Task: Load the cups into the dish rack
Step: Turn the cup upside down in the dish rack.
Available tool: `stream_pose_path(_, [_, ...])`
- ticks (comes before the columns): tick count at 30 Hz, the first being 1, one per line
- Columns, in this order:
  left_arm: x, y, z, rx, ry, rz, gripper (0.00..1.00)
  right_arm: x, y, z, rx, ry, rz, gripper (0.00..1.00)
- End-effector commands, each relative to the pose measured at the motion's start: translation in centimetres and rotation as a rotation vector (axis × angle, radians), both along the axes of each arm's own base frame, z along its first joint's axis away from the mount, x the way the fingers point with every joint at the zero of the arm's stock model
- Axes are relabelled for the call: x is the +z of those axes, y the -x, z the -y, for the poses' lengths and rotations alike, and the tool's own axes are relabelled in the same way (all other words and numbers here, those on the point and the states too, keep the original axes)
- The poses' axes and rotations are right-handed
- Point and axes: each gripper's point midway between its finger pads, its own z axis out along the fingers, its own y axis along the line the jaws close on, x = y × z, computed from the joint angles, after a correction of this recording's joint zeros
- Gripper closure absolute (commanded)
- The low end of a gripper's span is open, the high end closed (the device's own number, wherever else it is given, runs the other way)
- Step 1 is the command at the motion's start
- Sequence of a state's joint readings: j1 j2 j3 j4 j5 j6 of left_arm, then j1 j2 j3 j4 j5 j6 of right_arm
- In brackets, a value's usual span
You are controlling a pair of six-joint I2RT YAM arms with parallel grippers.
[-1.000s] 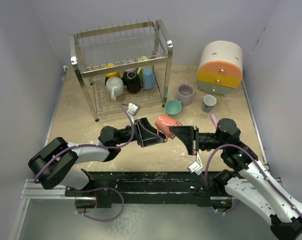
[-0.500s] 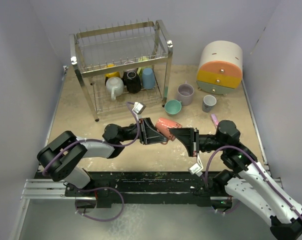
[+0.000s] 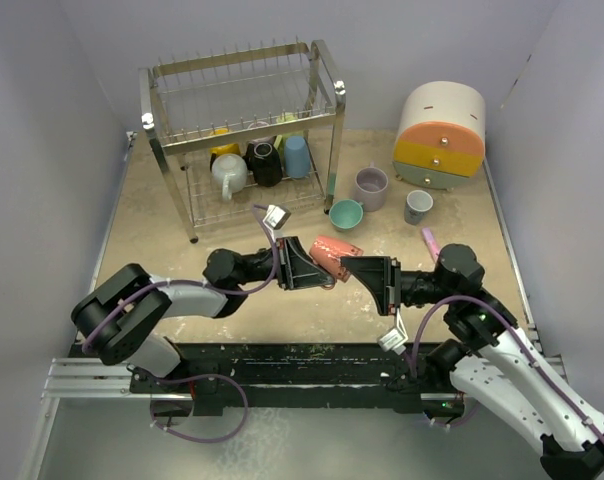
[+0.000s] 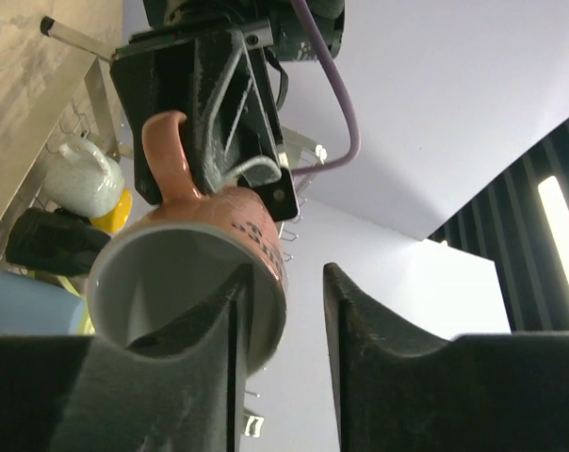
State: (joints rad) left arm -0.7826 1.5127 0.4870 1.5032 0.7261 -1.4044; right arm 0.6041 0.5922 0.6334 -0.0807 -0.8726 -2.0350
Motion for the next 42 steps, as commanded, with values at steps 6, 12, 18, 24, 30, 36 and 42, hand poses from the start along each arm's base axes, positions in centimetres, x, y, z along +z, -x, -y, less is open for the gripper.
stream_pose_path(6, [3.7, 0.0, -3.4, 0.172, 0.162, 0.161, 1.0, 1.4, 0.9, 1.2, -0.038, 0.025, 0.175, 0.41])
stream_pose_path(12, [1.1, -1.4, -4.6, 0.305, 0.064, 0.138, 1.0, 1.8, -1.5, 3.2, -0.234, -0.018, -0.133, 0.39])
stream_pose_path(18, [-0.1, -2.9, -5.6, 0.406, -0.072, 0.19, 1.0, 4.7, -8.6, 5.1, -0.595, -0.229, -0.637, 0.38])
stream_pose_path(24, [0.7, -4.1, -6.6, 0.487, -0.219, 0.254, 1.0, 0.2, -10.7, 6.0, -0.824, -0.211, -1.013, 0.35])
stream_pose_path(30, [4.1, -4.9, -7.2, 0.532, -0.309, 0.347, 1.0, -3.6, -11.2, 8.1, -0.977, -0.189, -1.283, 0.34])
stream_pose_path(36, [7.0, -5.7, -7.4, 0.557, -0.396, 0.374, 1.0, -6.5, -12.9, 10.2, -1.129, -0.016, -1.565, 0.35])
stream_pose_path(42, [11.8, -6.2, -8.4, 0.612, -0.442, 0.444, 1.0, -7.2, -14.0, 7.7, -0.927, -0.145, -1.684, 0.36])
